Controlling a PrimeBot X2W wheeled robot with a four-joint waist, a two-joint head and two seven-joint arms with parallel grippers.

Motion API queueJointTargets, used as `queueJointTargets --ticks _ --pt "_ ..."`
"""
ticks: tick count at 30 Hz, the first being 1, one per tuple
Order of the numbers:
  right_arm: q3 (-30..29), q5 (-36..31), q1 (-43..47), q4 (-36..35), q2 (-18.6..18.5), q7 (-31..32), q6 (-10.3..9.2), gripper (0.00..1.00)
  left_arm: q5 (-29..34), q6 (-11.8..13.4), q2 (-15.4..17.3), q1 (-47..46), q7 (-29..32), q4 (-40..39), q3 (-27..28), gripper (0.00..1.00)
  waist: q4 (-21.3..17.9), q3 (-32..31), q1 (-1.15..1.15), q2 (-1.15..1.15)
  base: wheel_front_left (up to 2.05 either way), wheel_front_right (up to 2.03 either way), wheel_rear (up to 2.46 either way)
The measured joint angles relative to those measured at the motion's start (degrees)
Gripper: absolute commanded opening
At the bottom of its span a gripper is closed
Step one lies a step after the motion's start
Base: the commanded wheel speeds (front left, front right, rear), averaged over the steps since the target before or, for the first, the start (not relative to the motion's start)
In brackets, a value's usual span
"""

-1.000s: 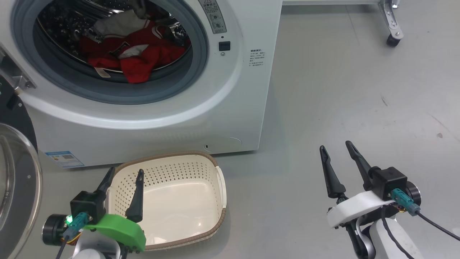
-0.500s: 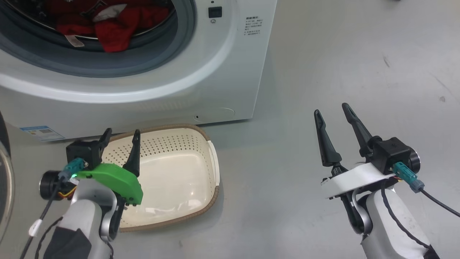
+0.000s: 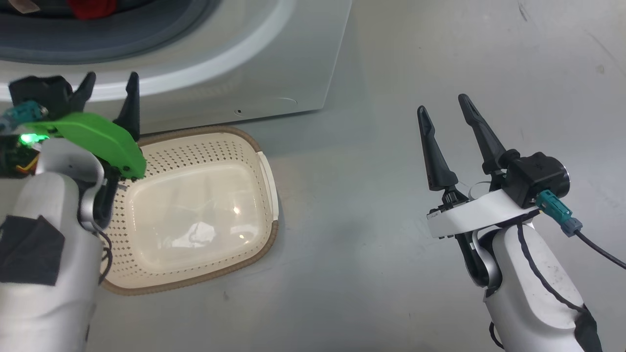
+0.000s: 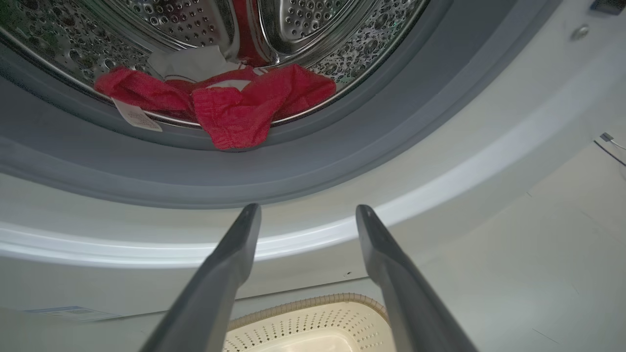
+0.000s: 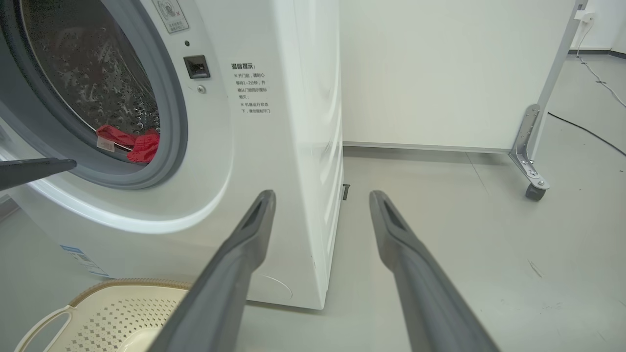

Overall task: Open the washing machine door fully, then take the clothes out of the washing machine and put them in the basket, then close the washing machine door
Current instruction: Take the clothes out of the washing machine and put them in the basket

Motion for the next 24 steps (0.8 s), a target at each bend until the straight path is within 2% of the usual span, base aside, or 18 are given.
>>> queueJointTargets --ticks 11,16,24 --pt "2.42 2.86 -2.97 -1.14 -0.04 0.0 -1.2 1.0 -0.12 -0.73 5.48 -13.19 1.77 3.52 3.22 1.0 -4.28 7.12 0.0 0.0 0.0 0.0 0.0" --pt "3.82 3.49 -3.81 -1.4 -0.08 0.0 -1.42 1.0 1.97 -0.73 8.26 -17.78 2.34 4.71 3.31 1.0 -6.39 9.24 0.0 0.0 0.0 0.0 0.0" --pt "5.35 4.67 -5.3 -2.08 -0.08 0.0 -1.92 1.0 3.43 -0.59 10.61 -24.12 2.31 7.24 4.19 1.0 -9.44 11.89 0.0 0.0 0.0 0.0 0.0"
